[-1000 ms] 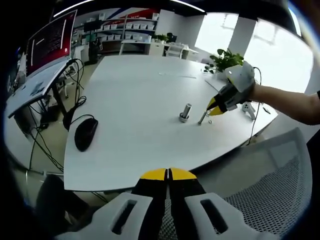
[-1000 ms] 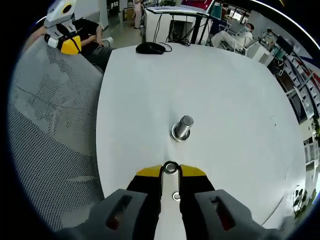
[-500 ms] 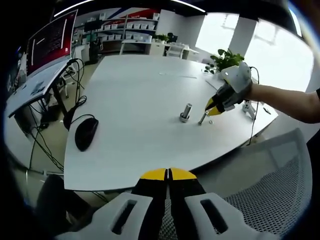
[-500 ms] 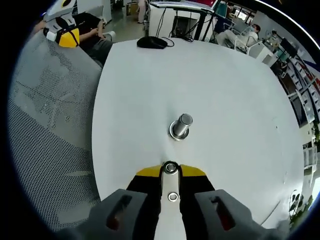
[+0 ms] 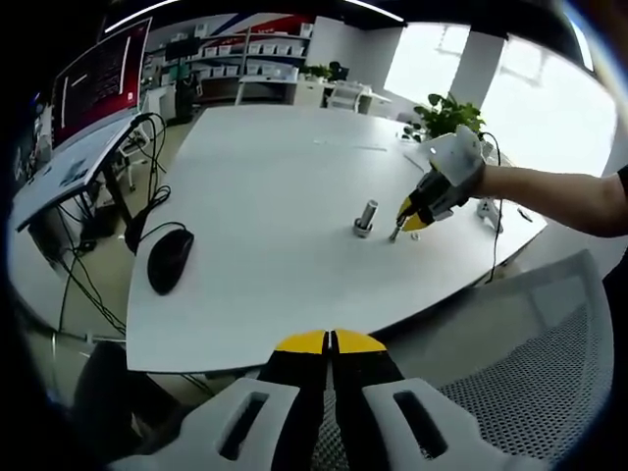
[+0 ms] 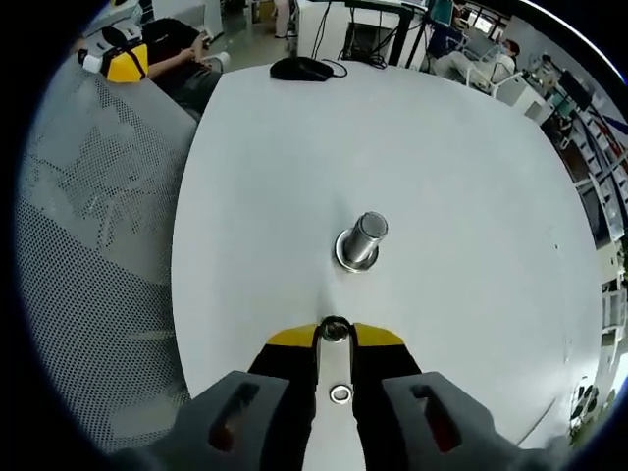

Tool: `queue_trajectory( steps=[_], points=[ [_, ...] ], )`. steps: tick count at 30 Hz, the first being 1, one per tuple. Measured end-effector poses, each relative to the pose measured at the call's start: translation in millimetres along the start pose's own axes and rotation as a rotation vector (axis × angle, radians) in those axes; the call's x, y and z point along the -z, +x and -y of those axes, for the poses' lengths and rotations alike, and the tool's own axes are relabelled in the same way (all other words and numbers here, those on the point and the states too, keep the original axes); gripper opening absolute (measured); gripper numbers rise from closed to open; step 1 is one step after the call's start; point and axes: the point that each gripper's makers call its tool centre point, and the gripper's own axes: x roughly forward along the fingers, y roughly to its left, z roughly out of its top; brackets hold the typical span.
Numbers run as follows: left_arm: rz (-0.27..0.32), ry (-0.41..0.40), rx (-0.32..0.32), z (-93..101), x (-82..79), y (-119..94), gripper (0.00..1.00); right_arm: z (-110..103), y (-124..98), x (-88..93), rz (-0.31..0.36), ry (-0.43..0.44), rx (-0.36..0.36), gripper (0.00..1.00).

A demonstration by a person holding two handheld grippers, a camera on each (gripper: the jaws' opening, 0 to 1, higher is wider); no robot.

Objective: Place the washer onto the threaded stud by aligning its center hole with the stud, sliding it down to the base, and recovering from edge contact or off-axis alignment until the washer reaches the visible bottom stop.

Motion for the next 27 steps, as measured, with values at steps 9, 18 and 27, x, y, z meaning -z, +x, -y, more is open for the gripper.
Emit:
queue_trajectory(
  steps=[9, 18, 27],
  points=[
    [-0.001, -0.003, -0.008, -1.4, 0.1, 0.1, 0.00, -4.1, 14.5, 6.4, -0.028, -0.011, -0.028, 0.14],
    [-0.005, -0.003, -0.014, -2.2, 0.5, 0.2, 0.00, -4.5, 24.2, 12.0, -0.045, -0.024, -0.040, 0.14],
    [-0.004, -0.003, -0.013, -2.2, 0.7, 0.2, 0.00, -4.3, 21.7, 20.9, -0.037, -0.017, -0.025, 0.24]
  ],
)
